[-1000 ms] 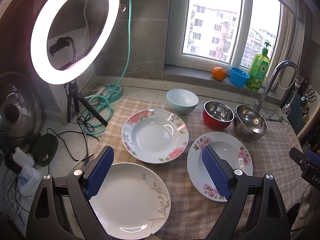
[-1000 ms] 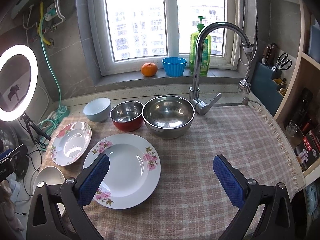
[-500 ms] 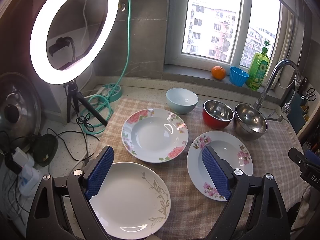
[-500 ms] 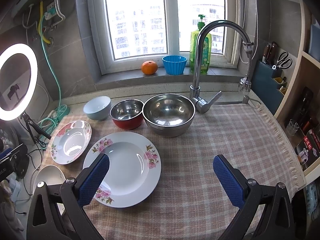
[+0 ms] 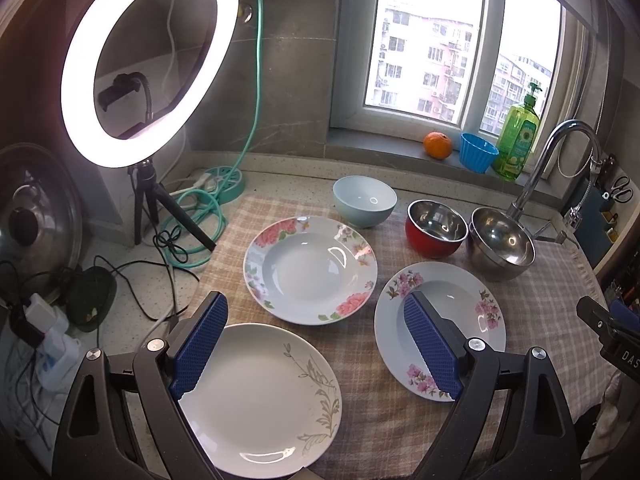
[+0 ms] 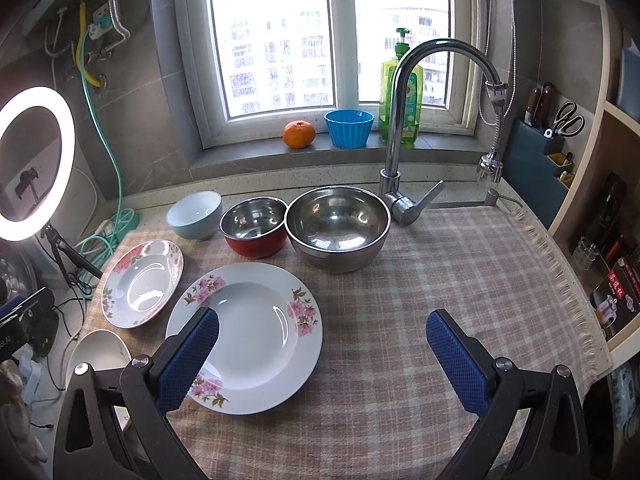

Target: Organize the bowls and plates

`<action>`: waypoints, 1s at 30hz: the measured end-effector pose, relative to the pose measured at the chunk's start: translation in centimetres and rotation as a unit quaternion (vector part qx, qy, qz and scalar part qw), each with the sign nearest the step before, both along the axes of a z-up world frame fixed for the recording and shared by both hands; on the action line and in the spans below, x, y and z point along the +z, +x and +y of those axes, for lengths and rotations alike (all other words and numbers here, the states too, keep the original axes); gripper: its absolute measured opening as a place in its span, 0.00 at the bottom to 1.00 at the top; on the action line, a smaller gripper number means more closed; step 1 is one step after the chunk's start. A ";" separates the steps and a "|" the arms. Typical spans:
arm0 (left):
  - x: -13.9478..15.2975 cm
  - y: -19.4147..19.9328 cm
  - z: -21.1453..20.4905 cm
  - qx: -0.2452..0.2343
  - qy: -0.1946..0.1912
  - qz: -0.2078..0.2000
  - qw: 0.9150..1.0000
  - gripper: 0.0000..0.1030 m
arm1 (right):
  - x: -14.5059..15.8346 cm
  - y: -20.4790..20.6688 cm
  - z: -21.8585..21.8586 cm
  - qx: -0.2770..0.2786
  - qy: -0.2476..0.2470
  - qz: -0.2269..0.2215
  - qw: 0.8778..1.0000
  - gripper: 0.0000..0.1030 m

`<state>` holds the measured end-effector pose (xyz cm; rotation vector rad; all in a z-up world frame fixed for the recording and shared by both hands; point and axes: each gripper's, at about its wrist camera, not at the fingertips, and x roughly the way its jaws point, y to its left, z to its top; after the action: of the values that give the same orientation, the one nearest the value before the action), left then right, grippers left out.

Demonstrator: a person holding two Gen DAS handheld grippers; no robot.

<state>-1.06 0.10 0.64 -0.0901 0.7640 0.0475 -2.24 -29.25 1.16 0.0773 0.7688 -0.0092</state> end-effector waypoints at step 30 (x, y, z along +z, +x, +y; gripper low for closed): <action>-2.2 1.3 -1.0 -0.016 -0.021 0.039 0.999 0.86 | -2.6 1.3 -1.6 0.008 0.011 0.019 1.000 1.00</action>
<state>0.29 -0.94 -1.56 -0.1162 0.8442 0.0038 -0.96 -30.83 -1.48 0.0930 0.8068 0.0132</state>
